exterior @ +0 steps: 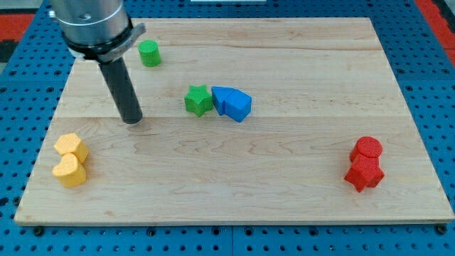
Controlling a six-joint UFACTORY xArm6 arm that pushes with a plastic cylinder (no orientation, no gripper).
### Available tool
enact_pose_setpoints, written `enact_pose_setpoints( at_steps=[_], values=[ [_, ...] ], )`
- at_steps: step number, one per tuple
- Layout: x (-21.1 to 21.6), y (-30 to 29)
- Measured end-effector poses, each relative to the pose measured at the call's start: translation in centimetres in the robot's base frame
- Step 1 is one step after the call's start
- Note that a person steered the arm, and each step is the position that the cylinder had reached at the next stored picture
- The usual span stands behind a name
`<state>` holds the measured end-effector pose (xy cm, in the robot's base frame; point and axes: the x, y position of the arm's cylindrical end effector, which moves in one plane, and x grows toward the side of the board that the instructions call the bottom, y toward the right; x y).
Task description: Move the cube to the center right of the board
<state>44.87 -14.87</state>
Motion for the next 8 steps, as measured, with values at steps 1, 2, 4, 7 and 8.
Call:
enact_pose_setpoints(
  at_steps=[1,2,4,7,8],
  values=[
    [0.0,1.6],
    [0.2,2.0],
    [1.3,12.1],
    [-3.1,22.5],
    [-3.7,19.6]
  ],
)
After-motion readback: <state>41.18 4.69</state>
